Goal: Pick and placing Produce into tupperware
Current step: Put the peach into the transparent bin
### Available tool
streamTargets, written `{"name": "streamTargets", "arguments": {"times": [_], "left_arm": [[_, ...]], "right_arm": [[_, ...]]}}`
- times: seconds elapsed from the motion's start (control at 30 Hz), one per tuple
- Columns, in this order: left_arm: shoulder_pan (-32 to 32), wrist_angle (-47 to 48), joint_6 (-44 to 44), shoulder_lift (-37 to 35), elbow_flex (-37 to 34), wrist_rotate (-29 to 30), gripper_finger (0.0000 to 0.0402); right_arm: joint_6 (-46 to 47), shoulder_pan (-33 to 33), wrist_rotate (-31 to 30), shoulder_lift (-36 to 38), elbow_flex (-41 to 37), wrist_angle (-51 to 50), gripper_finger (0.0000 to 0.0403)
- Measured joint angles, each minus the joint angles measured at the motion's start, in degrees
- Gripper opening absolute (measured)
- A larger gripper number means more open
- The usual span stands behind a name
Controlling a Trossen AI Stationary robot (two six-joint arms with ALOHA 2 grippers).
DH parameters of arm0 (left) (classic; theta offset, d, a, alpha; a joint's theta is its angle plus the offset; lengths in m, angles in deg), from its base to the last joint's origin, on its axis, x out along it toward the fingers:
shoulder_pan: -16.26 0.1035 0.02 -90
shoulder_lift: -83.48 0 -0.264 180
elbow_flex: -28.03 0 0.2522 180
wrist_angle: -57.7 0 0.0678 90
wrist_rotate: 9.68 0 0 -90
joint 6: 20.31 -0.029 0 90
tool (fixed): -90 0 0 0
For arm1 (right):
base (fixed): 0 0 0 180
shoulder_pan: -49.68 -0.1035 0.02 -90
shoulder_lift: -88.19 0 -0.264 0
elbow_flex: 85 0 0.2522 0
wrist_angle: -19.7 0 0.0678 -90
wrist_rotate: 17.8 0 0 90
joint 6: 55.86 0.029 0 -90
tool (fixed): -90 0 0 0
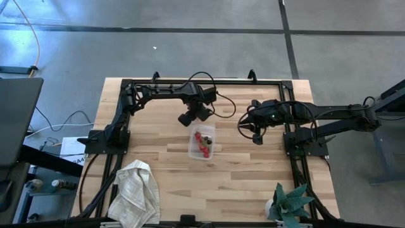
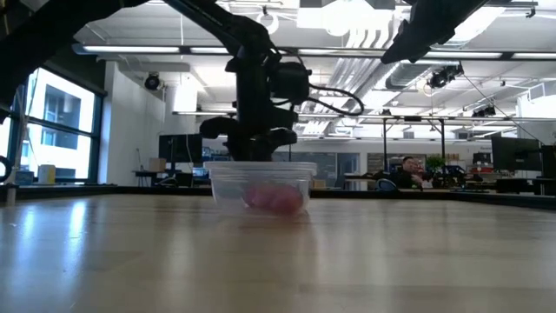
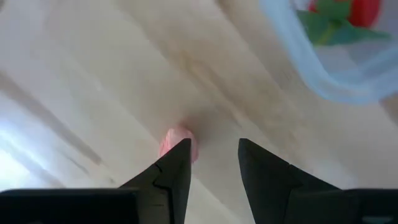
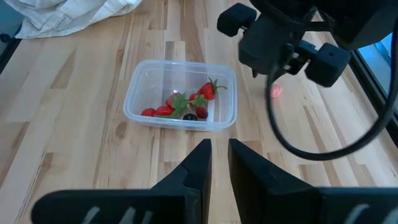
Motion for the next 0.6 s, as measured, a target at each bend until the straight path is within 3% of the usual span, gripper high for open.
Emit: {"name": "streamTargets", "arguments": {"times": [0.2,0.6], "left_arm": [[0.1,-1.7,-12.8,0.0,0.0,4.7,0.0124],[0.0,-4.3,-18.8,0.0,0.0,5.5,0.0124]], "right_arm": [[0.0,0.0,0.0,0.0,0.0,0.0,0.0047],[0.0,0.0,0.0,0.0,0.0,0.0,0.0047]]}}
